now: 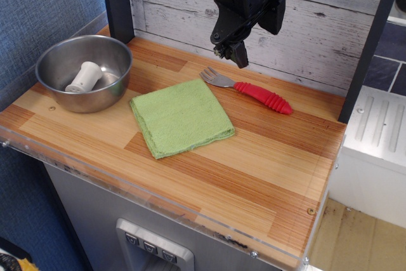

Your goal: Move the fork to the right of the cloth.

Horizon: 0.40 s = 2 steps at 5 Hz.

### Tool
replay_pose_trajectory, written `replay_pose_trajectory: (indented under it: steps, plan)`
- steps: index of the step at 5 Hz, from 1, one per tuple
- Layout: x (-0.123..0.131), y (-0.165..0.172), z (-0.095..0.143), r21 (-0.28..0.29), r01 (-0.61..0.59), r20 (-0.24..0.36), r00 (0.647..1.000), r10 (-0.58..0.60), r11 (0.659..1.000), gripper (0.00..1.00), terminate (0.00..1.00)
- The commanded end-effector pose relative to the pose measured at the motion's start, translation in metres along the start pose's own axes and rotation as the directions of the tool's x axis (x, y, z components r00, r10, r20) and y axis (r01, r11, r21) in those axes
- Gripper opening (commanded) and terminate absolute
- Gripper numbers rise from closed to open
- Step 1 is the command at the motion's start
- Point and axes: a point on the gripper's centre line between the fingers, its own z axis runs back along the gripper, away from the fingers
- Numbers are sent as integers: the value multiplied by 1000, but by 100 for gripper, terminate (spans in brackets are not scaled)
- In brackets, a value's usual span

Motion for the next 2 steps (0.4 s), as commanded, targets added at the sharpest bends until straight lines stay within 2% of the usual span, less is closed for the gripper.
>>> replay_pose_trajectory:
  steps: [1, 2]
  plan:
    - [8, 3, 14, -41, -7, 14, 1000, 8, 999, 100, 0]
    - [8, 3, 14, -41, -7, 14, 1000, 8, 999, 100, 100]
